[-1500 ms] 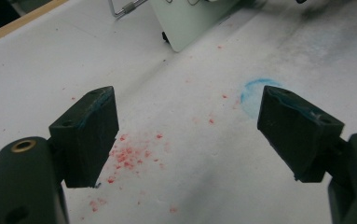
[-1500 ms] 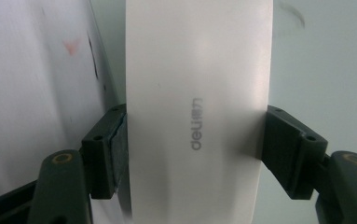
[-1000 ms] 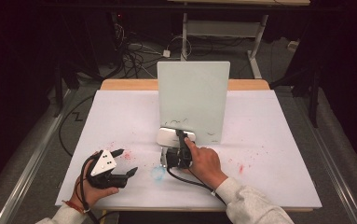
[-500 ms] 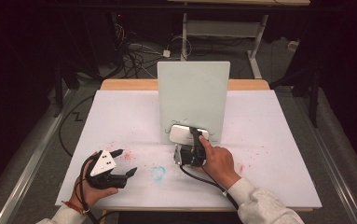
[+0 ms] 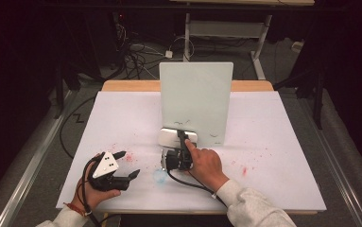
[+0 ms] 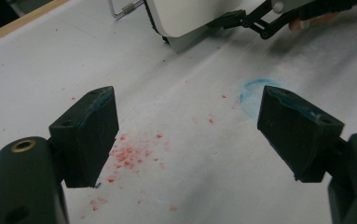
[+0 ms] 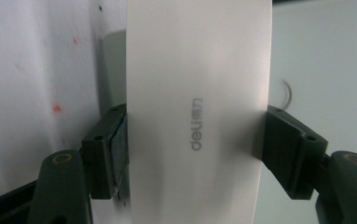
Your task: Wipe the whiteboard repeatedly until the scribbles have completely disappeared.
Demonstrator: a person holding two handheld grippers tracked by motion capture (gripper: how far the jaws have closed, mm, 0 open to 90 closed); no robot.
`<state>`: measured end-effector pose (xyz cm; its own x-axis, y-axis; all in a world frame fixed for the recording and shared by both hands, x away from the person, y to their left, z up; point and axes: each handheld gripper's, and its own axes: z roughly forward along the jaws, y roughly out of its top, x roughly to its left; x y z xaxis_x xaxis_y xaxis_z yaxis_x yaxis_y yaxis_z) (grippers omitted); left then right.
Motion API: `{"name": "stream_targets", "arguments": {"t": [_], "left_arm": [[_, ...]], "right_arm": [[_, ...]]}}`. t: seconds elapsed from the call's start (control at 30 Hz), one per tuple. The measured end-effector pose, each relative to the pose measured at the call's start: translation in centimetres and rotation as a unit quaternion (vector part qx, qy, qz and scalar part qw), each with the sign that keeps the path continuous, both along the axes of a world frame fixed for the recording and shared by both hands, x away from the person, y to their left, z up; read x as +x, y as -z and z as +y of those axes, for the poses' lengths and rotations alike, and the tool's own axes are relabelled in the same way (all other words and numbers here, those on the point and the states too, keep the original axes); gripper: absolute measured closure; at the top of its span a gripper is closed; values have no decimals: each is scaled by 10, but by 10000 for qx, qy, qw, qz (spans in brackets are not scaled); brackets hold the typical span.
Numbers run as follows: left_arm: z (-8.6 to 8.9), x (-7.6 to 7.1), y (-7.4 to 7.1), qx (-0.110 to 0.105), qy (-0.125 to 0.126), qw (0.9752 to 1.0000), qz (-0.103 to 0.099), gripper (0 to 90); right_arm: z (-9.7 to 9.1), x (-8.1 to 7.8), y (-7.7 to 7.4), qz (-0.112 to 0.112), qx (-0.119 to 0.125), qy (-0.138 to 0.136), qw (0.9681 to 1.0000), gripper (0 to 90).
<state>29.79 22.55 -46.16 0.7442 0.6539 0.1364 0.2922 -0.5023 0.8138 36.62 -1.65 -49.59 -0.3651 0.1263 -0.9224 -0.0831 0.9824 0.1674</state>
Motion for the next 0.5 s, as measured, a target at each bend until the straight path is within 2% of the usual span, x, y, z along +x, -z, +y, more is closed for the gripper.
{"name": "stream_targets", "arguments": {"t": [0.1, 0.23, 0.43, 0.5], "left_arm": [[1, 0, 0, -14, 7, 10000, 3, 196], [1, -1, 0, -16, 0, 10000, 16, 196], [0, -2, 0, 1, -15, 10000, 20, 196], [0, -2, 0, 7, -20, 10000, 10, 195]], "right_arm": [[6, -1, 2, -53, -38, 5, 10000, 312], [3, -1, 4, -46, -132, -22, 9999, 313], [-11, -3, 6, 16, -433, 25, 9991, 313], [-18, -2, 5, 27, -450, 63, 9990, 313]]}}
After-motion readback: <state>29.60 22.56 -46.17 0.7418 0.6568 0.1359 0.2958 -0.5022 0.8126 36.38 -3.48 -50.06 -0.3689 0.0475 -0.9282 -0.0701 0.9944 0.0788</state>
